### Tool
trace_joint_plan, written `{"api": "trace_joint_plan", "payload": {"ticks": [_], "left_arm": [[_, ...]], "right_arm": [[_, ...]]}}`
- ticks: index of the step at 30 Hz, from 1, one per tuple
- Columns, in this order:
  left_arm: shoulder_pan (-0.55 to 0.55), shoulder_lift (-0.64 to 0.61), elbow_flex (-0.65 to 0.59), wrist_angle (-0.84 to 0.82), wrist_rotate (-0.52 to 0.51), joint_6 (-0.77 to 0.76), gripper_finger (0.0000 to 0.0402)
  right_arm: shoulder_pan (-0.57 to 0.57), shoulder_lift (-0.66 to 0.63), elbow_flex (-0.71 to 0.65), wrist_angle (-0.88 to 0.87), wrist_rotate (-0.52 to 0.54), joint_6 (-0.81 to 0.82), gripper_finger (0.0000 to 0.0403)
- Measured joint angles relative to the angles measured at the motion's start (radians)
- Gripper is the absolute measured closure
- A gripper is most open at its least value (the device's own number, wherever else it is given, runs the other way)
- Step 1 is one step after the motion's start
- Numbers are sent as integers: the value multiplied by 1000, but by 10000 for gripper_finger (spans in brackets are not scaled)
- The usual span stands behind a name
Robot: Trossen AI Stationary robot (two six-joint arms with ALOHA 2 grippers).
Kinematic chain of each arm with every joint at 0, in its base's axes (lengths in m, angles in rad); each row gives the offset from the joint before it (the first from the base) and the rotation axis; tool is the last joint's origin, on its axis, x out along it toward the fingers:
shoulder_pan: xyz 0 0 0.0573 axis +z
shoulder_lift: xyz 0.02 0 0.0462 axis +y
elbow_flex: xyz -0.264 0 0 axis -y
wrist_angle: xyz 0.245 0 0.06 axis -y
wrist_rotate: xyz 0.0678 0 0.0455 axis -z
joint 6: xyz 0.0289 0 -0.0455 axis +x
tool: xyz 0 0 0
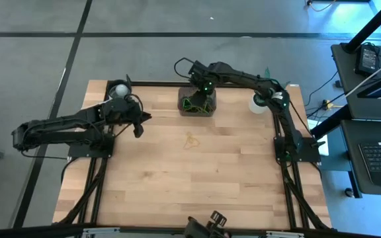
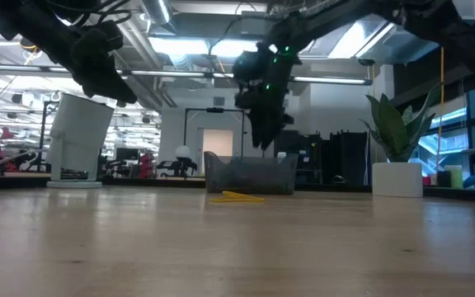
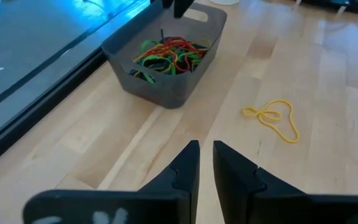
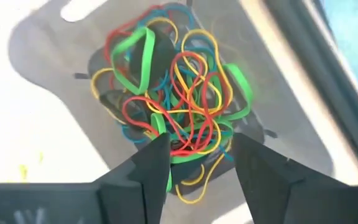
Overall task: Pick and place rubber bands into bin
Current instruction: Put the yellow rubber band into the bin
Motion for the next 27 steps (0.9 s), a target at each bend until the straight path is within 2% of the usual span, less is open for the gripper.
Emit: {"api": "trace_joint_plan", "payload": {"ticks": [6,10,13,19,23,27], "left_arm": [[-14,1,0,17,-5,-1,362],[-45,28,19,23,-34,-9,362],[-77,65,50,22,-66,4,362],[-130,161,109,24,-104,51,362],[-141,229,134,22,-122,52,362],[-142,285,154,28,-122,51,362]], "right_arm": [[0,-98,-8,-35,2,-37,229],[1,-205,-118,7,2,-59,238],[1,-324,-292,100,0,-36,244],[20,-641,-690,320,-54,17,253],[83,-865,-932,537,-137,-7,266],[183,-1074,-1158,751,-191,15,304]]}}
